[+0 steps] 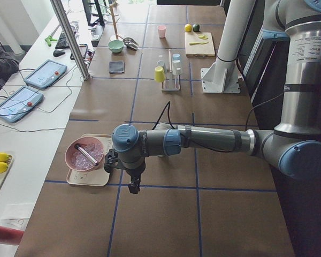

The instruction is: Place cup on cup holder

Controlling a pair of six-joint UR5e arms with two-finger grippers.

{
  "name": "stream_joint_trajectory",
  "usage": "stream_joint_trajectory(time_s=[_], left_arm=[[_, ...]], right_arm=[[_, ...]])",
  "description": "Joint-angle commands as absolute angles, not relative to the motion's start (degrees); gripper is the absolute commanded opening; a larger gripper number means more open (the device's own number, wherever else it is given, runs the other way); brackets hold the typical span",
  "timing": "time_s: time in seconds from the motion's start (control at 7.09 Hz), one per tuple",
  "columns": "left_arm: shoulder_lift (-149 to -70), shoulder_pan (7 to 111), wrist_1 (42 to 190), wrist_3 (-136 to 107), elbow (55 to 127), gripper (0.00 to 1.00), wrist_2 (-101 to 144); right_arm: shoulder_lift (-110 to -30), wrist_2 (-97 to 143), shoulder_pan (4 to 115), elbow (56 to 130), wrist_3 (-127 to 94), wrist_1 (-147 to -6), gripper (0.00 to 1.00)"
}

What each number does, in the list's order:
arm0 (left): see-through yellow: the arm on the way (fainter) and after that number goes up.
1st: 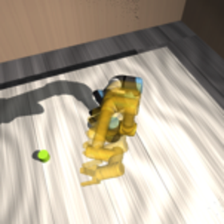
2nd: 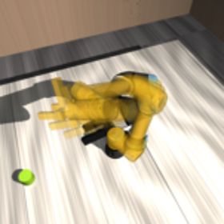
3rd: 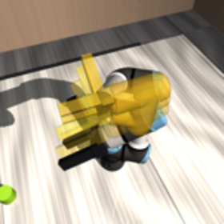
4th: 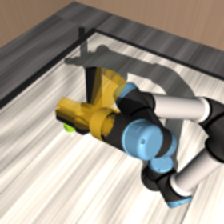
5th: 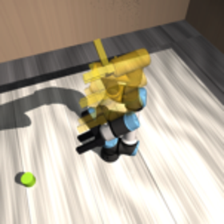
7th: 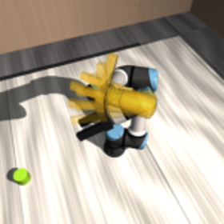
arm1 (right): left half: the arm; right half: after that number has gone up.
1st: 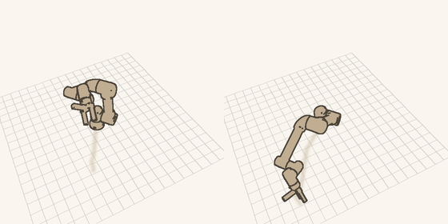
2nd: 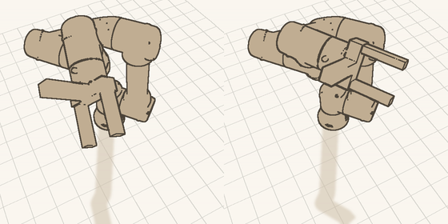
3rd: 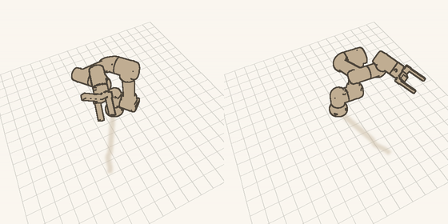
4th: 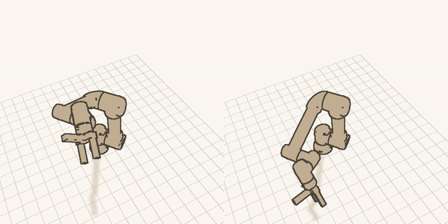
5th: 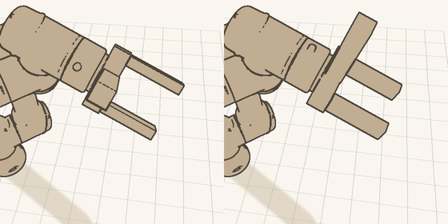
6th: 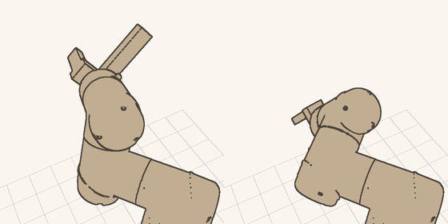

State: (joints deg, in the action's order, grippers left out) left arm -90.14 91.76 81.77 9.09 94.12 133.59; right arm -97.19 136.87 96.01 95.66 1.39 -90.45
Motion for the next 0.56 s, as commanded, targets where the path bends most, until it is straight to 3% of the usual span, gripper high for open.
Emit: stream_joint_trajectory(time_s=[0.0,0.42], left_arm=[[-90.44,91.67,81.22,8.88,94.83,1.00,133.59],[-101.39,90.80,61.66,9.23,97.03,1.00,132.89]], right_arm=[[-98.17,136.50,96.06,95.71,1.49,-90.35,1.00],[-98.88,136.41,96.06,95.80,2.20,-90.26,1.00]])
